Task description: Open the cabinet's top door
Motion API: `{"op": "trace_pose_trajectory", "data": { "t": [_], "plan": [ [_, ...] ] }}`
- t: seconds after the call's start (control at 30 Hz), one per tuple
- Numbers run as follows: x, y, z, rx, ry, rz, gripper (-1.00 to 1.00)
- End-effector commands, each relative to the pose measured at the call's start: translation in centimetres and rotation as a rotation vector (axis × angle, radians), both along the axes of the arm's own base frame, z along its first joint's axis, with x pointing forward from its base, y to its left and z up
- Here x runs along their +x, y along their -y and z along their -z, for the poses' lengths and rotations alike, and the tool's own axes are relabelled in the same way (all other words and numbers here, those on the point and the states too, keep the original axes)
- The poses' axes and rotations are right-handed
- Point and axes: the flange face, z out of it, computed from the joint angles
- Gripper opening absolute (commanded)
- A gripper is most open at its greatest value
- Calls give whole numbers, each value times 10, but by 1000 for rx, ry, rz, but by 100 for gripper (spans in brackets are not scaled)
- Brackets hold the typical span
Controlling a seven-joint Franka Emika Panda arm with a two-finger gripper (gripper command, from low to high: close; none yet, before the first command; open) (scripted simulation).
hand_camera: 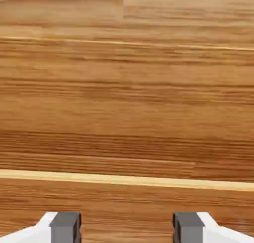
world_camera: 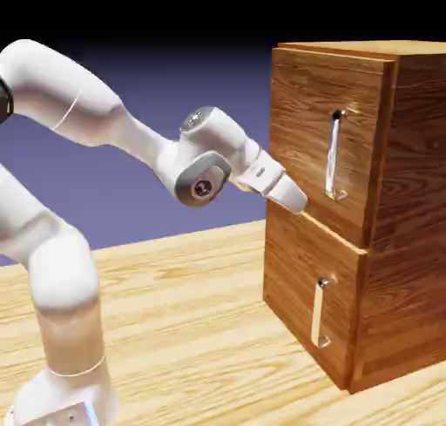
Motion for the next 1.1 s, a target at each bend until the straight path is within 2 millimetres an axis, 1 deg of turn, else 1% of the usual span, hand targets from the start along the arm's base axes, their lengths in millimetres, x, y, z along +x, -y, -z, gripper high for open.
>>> {"op": "trace_pose_trajectory", "data": {
  "t": [0.0, 0.27, 0.53, 0.8, 1.07],
  "plan": [
    [-1, -1, -5, -3, 12, -2, 0],
    [-8, -10, -40, -22, 114, -14, 0],
    [-21, -11, -67, -33, 219, -20, 0],
    [-35, -4, -85, -34, 324, -21, 0],
    [-48, 11, -93, -26, 427, -20, 0]
  ]
}}
